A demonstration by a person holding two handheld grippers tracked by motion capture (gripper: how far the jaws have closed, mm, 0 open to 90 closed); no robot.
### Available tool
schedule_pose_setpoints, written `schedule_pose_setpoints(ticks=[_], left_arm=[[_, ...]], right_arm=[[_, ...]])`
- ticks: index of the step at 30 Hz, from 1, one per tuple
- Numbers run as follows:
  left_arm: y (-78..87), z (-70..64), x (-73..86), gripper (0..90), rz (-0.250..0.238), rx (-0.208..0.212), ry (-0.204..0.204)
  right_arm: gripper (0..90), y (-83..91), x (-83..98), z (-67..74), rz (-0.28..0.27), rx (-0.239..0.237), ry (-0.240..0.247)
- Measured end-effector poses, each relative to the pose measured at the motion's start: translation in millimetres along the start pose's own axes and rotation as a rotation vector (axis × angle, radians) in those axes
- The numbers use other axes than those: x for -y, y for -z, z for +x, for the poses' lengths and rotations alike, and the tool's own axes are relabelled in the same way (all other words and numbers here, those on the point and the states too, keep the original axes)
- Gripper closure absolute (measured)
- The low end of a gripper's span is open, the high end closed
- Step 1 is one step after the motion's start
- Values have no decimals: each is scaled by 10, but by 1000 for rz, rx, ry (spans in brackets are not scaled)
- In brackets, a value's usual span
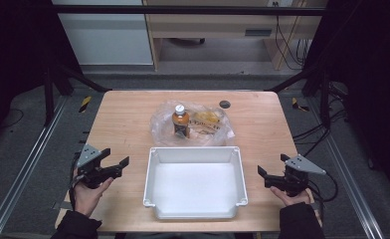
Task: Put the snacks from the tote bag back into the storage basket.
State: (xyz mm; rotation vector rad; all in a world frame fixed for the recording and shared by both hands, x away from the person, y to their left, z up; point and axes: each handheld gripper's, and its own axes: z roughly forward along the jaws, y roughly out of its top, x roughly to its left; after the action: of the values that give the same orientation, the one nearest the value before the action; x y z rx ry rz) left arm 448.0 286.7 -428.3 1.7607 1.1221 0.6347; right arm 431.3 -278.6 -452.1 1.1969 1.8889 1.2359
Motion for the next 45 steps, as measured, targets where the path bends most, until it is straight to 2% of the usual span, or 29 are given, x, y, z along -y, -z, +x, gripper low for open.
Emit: schedule_pose_setpoints(ticks=[14,24,45], left_arm=[[-25,-23,-27,208,3,9,-3],[-37,-44,-85,210,-13,22,4],[-84,-129,-219,212,-2,48,-28]], right_arm=[[49,-2,13,0,11,5,-1],[49,-3,17,-3,15,7,-6],[49,-20,11,-6,22,15,-2]])
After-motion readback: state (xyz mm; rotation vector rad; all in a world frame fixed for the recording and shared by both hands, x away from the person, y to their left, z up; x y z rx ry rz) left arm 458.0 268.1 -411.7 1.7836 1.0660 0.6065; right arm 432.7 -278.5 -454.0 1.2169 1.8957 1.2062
